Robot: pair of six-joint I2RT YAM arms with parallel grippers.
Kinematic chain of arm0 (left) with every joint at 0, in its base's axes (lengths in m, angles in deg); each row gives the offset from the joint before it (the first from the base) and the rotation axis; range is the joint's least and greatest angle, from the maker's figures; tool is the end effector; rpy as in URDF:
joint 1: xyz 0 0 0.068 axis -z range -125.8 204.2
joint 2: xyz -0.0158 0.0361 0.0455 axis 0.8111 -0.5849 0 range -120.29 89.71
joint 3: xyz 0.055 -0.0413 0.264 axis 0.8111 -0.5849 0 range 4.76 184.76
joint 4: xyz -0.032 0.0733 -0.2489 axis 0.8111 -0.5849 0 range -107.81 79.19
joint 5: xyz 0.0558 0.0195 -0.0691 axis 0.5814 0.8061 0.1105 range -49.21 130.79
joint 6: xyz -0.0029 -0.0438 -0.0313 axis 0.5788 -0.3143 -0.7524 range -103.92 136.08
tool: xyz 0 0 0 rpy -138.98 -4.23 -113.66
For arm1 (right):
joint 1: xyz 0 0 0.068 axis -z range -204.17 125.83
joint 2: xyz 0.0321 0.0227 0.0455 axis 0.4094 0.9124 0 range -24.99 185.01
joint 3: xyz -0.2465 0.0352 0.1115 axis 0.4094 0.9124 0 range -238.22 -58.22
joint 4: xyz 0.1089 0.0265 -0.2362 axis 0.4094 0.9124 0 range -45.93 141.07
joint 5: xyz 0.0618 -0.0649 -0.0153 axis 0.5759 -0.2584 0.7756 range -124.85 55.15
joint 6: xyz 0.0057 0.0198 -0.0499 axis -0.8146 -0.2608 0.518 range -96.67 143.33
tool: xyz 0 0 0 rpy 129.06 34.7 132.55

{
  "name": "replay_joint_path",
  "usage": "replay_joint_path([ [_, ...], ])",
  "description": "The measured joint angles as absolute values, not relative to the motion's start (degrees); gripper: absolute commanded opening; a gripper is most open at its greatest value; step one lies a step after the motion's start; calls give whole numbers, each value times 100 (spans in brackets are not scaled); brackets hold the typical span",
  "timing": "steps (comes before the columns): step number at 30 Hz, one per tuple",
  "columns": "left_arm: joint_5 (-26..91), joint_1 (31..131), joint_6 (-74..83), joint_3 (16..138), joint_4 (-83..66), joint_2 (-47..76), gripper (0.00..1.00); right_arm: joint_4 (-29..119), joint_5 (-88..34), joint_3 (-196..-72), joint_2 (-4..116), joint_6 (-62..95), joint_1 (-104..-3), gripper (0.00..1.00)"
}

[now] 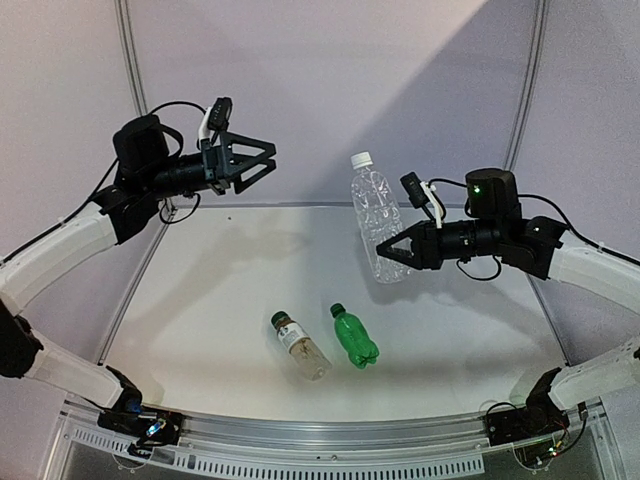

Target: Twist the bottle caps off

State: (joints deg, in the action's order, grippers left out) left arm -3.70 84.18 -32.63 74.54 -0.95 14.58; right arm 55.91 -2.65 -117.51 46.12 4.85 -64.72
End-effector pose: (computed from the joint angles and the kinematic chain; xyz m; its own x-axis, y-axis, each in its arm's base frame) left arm 0.2483 -0.1719 0.4135 -0.6776 -0.2279 -0.6992 0.6857 0.1479 -0.7127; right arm 0.2019 0.1977 0.3299 -0.5812 -0.1443 -0.8009 -0.7768 0.3915 0.4932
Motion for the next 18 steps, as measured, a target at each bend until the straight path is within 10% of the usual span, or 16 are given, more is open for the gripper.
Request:
replay_joint_path([
  [18,-527,8888,-3123,8650,87,559,71,5514,625,-11705,4479,212,-6472,12],
])
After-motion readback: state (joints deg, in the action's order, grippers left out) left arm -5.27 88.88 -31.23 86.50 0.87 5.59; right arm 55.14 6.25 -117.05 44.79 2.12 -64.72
